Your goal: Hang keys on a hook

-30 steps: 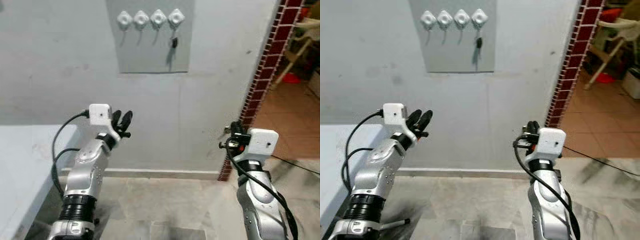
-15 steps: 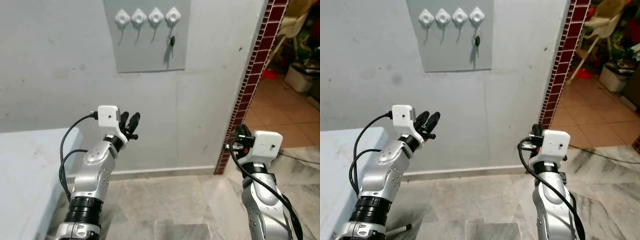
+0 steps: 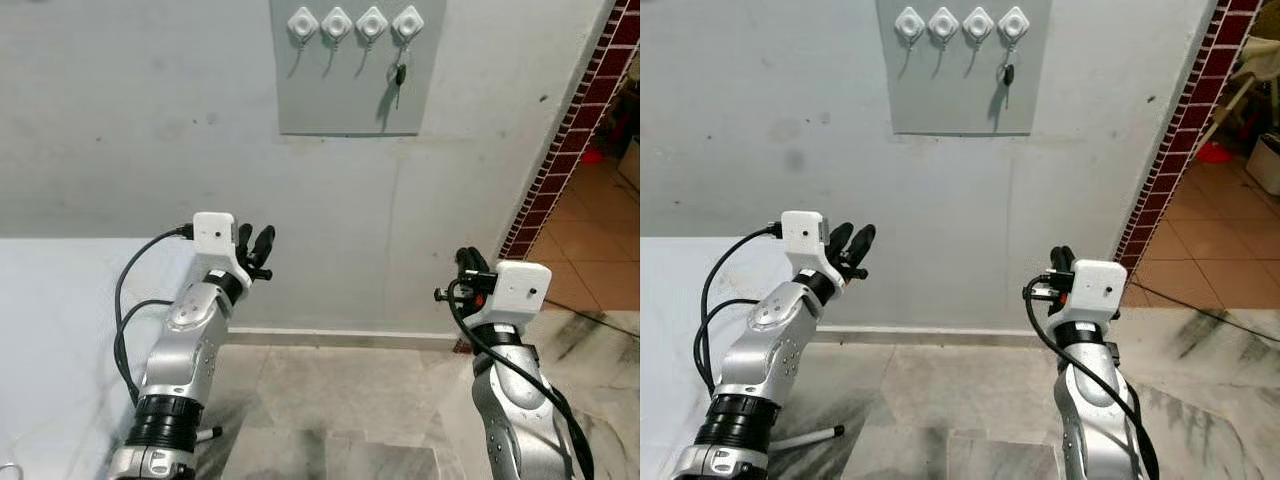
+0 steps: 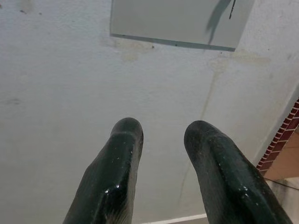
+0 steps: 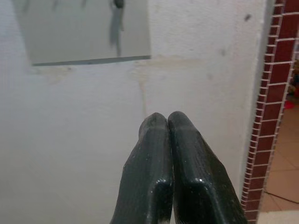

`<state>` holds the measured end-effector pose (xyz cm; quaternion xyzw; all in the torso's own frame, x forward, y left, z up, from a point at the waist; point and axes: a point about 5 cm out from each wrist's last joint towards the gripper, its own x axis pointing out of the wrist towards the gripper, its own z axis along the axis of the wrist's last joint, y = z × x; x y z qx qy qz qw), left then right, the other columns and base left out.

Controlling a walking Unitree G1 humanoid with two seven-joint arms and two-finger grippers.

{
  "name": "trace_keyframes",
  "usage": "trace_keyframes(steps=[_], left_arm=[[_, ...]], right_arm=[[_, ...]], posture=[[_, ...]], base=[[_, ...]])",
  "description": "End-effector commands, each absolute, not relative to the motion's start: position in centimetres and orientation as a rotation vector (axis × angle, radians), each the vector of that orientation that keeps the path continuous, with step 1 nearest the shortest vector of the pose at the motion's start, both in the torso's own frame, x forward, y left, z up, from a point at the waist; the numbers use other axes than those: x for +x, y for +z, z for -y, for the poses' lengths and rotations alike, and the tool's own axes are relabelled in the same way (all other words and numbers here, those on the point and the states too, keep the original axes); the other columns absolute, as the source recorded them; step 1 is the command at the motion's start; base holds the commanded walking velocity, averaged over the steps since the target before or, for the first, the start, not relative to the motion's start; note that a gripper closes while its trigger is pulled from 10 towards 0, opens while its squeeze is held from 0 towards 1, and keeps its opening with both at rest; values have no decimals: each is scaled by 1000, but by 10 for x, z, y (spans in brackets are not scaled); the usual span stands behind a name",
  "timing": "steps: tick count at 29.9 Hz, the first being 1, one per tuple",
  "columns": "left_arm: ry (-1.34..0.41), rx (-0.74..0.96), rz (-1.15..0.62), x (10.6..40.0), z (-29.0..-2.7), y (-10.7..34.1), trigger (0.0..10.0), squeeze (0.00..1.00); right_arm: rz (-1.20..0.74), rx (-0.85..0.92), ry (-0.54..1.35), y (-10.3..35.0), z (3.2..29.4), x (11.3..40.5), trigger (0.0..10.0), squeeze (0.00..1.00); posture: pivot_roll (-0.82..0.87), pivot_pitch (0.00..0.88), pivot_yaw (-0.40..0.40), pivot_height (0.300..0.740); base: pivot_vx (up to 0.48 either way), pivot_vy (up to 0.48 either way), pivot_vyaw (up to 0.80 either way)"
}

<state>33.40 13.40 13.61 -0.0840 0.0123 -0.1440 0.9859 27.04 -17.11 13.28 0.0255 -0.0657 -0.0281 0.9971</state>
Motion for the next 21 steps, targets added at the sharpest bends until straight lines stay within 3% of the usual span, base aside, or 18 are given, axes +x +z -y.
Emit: trace_keyframes(steps=[1,21], left_arm=[[-286,-151,3,334,-138,142,10000,0],[-284,-167,4,334,-136,142,10000,0]], right_arm=[[147,51,-41,137,169,271,10000,0],[142,43,-38,137,170,270,10000,0]], posture=[[37,0,46,740],[36,0,41,740]], base=[[401,0,0],[443,0,0]])
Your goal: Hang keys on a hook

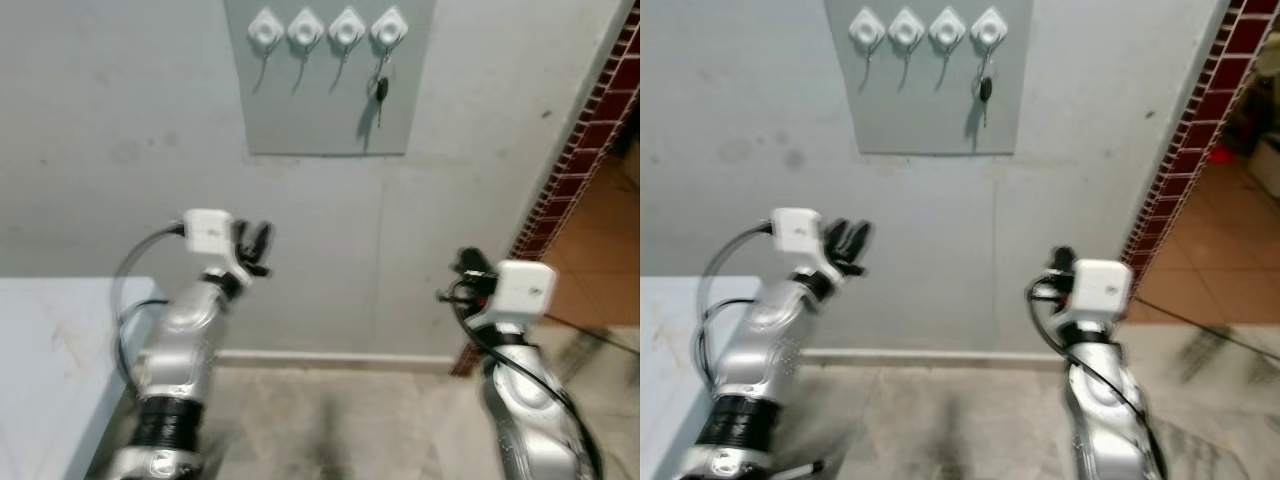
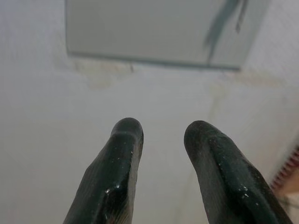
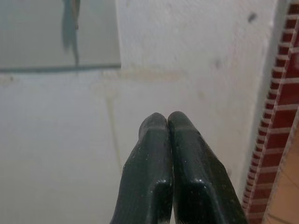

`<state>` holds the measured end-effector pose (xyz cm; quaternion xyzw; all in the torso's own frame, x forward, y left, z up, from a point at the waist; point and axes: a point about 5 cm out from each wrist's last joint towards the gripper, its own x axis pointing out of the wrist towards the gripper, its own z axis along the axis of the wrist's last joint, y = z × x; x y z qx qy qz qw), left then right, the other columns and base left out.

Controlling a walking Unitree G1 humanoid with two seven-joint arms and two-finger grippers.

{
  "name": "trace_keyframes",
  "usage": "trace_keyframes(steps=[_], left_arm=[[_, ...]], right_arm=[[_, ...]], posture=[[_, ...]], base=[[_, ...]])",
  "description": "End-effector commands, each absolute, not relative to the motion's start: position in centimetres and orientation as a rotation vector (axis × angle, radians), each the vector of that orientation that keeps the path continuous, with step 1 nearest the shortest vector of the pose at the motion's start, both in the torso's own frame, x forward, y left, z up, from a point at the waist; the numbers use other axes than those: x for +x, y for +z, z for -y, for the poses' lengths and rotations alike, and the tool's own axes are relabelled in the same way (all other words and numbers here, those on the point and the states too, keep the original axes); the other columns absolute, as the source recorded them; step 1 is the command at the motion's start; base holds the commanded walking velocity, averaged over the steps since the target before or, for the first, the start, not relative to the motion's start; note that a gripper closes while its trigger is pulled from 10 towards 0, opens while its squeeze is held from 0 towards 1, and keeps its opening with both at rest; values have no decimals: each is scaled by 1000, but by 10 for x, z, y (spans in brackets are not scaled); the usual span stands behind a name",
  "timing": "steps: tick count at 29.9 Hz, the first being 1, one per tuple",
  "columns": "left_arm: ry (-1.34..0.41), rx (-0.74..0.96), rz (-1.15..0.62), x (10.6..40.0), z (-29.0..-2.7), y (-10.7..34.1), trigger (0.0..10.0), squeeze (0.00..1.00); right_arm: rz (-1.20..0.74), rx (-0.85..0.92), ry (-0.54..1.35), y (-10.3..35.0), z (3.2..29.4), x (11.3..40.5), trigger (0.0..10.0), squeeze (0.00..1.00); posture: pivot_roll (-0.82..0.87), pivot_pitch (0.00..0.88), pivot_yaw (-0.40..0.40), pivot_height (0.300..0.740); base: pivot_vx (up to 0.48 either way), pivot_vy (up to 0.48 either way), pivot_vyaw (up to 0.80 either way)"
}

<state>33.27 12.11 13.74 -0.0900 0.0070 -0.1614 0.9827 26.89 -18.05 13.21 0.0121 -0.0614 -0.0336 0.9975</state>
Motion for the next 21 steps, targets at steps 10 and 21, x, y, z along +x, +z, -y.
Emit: trace_keyframes(steps=[10,21], left_arm=[[-271,-170,0,334,-136,141,10000,0],[-235,-162,21,333,-135,142,10000,0]], right_arm=[[141,42,-33,137,170,270,10000,0],[141,37,-28,138,171,270,10000,0]], posture=[[36,0,38,740],[36,0,35,740]], base=[[442,0,0],[0,0,0]])
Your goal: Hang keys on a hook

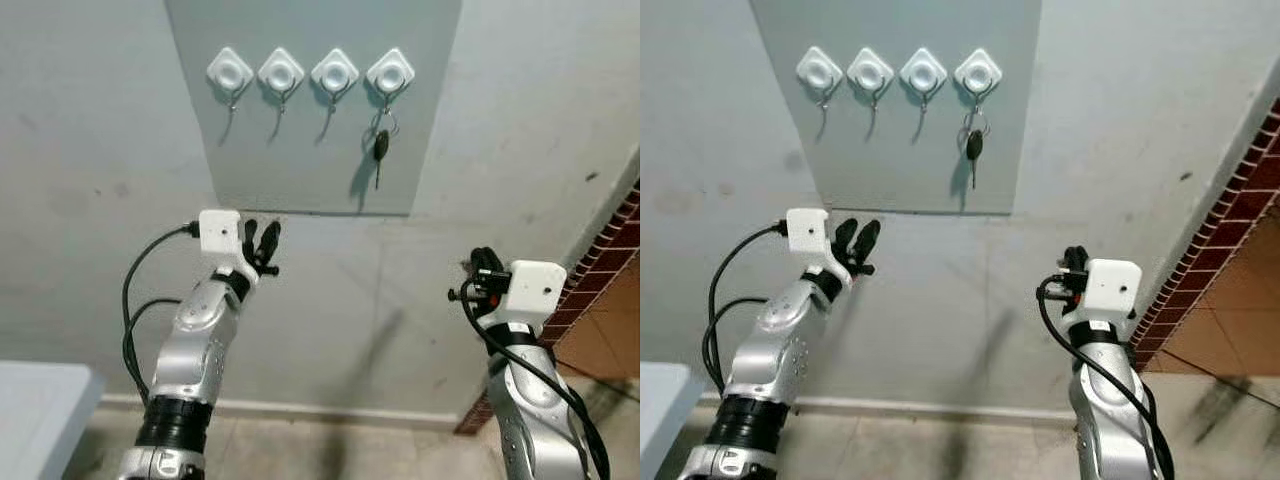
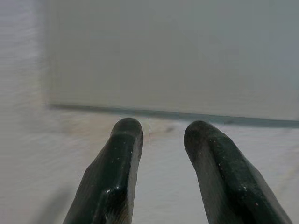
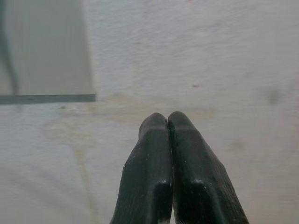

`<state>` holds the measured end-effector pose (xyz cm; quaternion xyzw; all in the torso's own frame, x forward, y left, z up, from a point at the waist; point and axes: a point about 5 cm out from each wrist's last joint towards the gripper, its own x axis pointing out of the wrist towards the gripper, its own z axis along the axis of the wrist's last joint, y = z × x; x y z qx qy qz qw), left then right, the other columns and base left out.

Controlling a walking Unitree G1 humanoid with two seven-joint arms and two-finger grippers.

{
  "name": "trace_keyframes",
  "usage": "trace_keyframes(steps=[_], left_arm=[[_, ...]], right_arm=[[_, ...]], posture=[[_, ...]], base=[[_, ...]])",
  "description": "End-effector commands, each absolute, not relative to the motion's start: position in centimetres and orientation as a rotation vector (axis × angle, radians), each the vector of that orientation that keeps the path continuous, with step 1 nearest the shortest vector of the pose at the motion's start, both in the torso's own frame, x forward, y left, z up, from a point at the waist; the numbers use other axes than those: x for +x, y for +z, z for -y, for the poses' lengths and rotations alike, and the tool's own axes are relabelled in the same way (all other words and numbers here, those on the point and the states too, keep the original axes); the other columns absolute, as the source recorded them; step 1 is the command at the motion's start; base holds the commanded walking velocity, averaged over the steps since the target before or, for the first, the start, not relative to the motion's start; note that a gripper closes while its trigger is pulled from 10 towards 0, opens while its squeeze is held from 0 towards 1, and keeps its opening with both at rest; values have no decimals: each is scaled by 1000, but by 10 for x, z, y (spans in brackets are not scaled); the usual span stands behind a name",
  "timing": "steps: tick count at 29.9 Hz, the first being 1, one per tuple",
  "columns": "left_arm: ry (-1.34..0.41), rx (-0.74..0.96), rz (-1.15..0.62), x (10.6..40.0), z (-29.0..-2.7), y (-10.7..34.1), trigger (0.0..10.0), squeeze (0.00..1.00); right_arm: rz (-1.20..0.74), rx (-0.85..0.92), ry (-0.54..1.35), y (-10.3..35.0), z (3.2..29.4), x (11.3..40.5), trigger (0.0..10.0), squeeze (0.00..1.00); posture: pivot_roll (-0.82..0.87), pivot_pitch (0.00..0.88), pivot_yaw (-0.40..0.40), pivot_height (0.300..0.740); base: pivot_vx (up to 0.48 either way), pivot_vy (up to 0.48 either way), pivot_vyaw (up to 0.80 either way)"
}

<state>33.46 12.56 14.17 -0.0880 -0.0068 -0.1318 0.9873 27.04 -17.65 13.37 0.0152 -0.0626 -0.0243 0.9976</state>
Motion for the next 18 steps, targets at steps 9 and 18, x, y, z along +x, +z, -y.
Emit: trace_keyframes(steps=[9,18], left_arm=[[-302,-94,86,329,-128,150,10000,0],[-397,-22,158,328,-109,170,10000,0]], right_arm=[[158,48,30,142,169,272,10000,0],[238,34,171,167,161,289,10000,0]], posture=[[40,0,32,740],[46,0,26,740]], base=[[0,0,0],[0,0,0]])
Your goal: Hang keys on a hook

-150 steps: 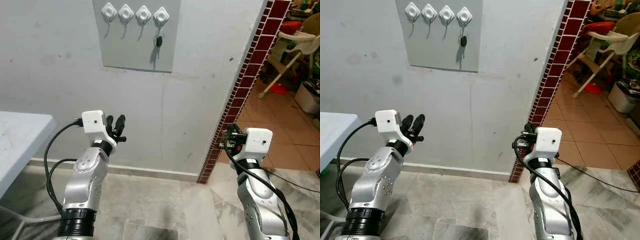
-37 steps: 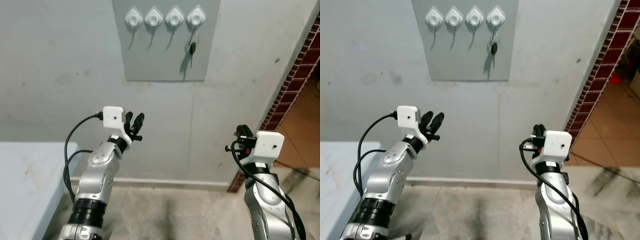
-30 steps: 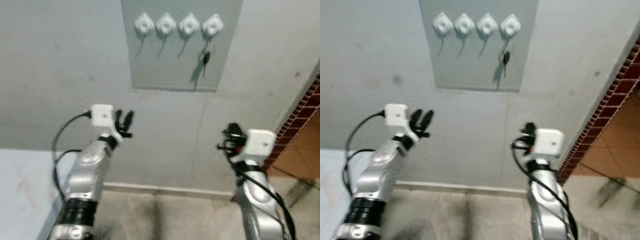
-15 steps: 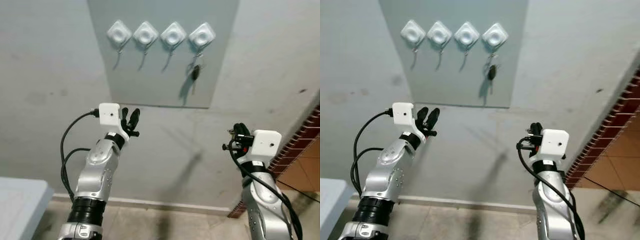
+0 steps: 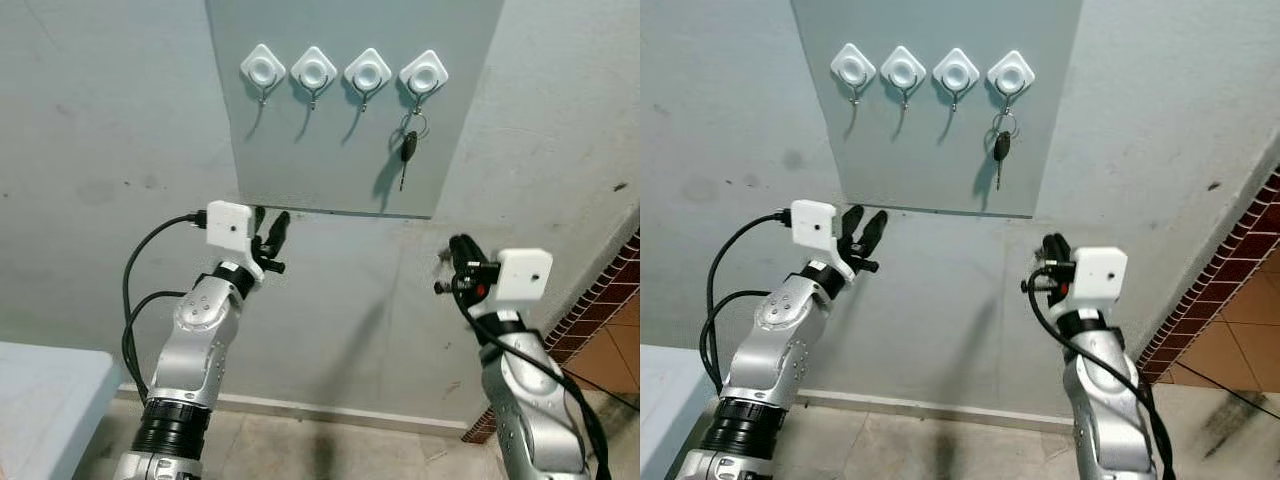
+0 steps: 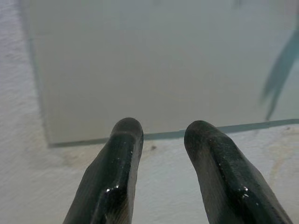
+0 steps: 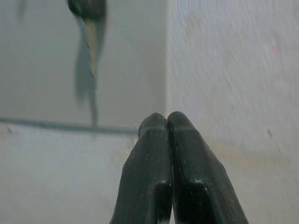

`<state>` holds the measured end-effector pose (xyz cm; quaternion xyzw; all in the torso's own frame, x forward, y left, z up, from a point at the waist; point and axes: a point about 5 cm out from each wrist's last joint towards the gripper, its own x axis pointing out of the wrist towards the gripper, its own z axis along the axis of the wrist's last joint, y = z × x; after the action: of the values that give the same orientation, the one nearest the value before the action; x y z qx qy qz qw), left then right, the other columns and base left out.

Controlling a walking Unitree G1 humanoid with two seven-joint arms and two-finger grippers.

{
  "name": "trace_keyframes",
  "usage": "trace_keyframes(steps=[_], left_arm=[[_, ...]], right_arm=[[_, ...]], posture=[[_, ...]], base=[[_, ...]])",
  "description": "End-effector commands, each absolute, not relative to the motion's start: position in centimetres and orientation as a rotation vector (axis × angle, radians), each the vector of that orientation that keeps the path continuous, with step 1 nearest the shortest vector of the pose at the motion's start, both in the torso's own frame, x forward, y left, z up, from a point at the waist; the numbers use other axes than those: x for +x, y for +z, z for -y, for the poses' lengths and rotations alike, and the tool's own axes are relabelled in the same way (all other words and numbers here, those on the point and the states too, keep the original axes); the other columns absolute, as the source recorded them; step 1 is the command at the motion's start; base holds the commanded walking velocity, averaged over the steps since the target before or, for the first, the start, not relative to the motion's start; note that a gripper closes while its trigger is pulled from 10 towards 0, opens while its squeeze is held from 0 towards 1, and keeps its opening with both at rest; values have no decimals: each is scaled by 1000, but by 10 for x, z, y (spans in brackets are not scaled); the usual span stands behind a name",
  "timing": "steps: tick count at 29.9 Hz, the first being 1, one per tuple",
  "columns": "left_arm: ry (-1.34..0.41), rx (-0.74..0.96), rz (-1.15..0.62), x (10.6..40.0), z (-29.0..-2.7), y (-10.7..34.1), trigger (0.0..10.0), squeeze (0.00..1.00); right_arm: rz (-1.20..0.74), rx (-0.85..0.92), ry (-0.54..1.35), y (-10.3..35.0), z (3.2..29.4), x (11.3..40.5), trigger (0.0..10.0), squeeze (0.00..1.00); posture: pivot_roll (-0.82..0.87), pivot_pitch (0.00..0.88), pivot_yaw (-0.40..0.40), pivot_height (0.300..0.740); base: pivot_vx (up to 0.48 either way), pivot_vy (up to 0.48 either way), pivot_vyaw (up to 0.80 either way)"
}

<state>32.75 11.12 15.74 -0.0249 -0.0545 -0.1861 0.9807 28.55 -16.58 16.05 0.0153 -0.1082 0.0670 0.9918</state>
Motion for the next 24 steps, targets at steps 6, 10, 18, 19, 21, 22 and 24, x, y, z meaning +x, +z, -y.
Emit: trace_keyframes(steps=[6,10,18,19,21,22,24], left_arm=[[-411,-40,180,332,-106,179,10000,0],[-414,-49,196,335,-105,185,10000,0],[-440,-54,212,338,-99,191,10000,0],[-440,-54,212,338,-99,191,10000,0],[-444,-53,216,339,-98,193,10000,0],[-444,-53,216,339,-98,193,10000,0],[-447,-53,218,339,-97,194,10000,0]], right_arm=[[290,21,256,185,156,304,10000,0],[321,22,298,196,151,312,10000,0],[381,38,335,215,142,326,10000,0],[381,38,335,215,142,326,10000,0],[393,45,345,219,139,329,10000,0],[397,46,349,220,138,330,10000,0],[404,48,369,223,135,331,10000,0]], posture=[[53,0,21,740],[53,0,24,740],[56,0,25,740],[56,0,25,740],[55,0,26,740],[55,0,26,740],[55,0,26,740]], base=[[0,0,0],[0,0,0],[0,0,0],[0,0,0],[0,0,0],[0,0,0],[0,0,0]])
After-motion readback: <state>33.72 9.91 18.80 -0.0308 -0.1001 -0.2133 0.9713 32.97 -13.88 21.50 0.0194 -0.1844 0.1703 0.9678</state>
